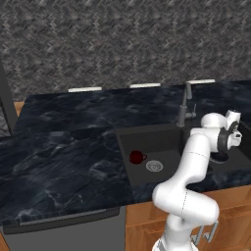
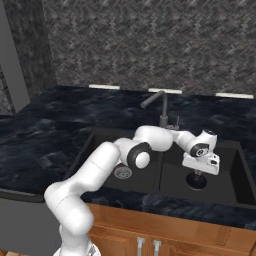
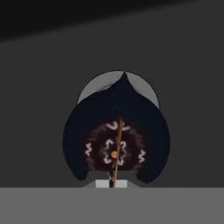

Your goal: Place the mug in the left basin and the teapot in the right basin of the sink.

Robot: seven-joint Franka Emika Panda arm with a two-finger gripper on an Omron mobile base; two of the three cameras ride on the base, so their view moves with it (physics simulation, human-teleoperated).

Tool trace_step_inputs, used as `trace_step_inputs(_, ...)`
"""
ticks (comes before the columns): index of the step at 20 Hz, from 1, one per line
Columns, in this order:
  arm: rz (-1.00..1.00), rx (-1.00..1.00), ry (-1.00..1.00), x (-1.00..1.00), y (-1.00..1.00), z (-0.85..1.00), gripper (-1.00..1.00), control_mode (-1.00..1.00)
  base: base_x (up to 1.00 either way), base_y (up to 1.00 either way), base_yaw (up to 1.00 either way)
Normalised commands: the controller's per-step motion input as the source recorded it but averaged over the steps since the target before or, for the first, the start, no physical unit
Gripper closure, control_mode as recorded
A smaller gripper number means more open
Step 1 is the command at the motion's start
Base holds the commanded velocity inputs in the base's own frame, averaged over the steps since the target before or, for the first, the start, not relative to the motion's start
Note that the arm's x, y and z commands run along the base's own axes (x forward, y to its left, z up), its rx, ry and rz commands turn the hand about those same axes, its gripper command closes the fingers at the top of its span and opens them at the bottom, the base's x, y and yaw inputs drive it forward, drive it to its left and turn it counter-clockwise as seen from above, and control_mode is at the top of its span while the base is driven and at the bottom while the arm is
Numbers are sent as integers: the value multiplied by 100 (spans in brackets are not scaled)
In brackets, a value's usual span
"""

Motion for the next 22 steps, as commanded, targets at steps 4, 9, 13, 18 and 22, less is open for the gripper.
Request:
trace_step_inputs(4,0,0,0,10,-13,-33,100,-100,0,0,0)
trace_step_inputs(9,0,0,0,11,-12,-31,100,-100,0,0,0)
trace_step_inputs(13,0,0,0,-5,-14,-28,-100,-100,0,0,0)
trace_step_inputs(18,-1,0,0,-14,-10,-15,-100,-100,0,0,0)
trace_step_inputs(22,0,1,-3,-15,-6,6,-100,-100,0,0,0)
